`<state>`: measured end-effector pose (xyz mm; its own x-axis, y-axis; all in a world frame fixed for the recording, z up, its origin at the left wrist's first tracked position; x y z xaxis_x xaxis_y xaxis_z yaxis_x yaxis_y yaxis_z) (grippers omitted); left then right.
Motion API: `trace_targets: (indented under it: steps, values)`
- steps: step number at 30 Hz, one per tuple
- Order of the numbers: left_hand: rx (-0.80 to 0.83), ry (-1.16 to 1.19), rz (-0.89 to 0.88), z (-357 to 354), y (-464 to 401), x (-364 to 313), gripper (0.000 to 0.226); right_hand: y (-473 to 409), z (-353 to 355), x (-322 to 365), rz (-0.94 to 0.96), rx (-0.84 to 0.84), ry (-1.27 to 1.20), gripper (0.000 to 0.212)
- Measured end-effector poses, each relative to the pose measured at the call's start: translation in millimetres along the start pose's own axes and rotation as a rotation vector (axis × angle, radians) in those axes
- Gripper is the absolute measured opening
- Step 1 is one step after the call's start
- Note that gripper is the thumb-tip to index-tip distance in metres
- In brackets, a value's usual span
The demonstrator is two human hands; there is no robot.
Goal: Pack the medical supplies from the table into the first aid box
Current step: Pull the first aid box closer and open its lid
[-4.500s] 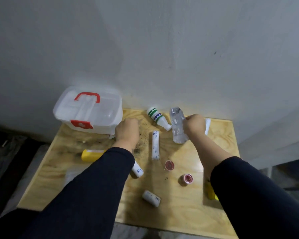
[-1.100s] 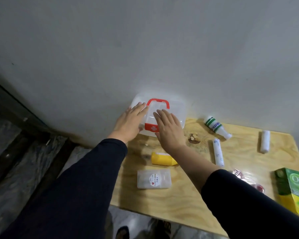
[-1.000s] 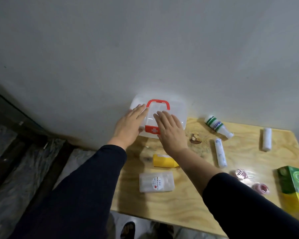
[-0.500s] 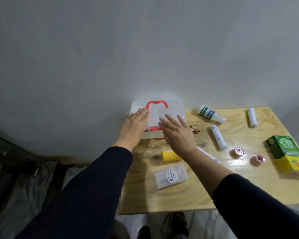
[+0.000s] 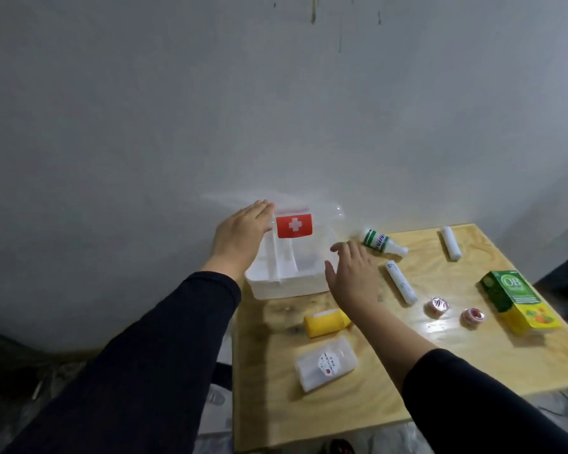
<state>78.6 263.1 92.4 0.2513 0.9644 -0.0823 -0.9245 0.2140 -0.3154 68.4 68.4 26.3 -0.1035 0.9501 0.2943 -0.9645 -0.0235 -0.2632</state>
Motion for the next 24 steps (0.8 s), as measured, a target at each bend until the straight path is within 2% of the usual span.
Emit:
trace_targets:
  steps: [3,6,14,24]
  values:
    - [-0.029,0.004,0.012,0,-14,6,0.047,-15,-37,-5,-0.068,0.278,0.038,0.059]
    - [-0.042,-0.015,0.038,-2,-25,11,0.047,-28,-60,-2,-0.062,0.424,0.057,0.069]
    - [0.042,-0.206,0.143,-9,-46,15,0.075,-15,-58,-9,-0.06,0.394,0.06,0.074]
    - [-0.007,-0.162,0.162,0,-50,10,0.07,-3,-54,-17,-0.082,0.382,0.041,0.074]
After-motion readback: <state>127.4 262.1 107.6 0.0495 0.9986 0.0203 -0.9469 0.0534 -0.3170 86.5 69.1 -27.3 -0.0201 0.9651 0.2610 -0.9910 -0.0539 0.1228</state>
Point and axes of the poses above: each hand's wrist, its own y-axis away from the middle knuckle, its own z-axis out of the back of the hand, x = y × z, the point moved 7 cm from there along -y, towards the middle knuckle, and after that the axes turned 3 degrees about -z, right-handed, at the moved point
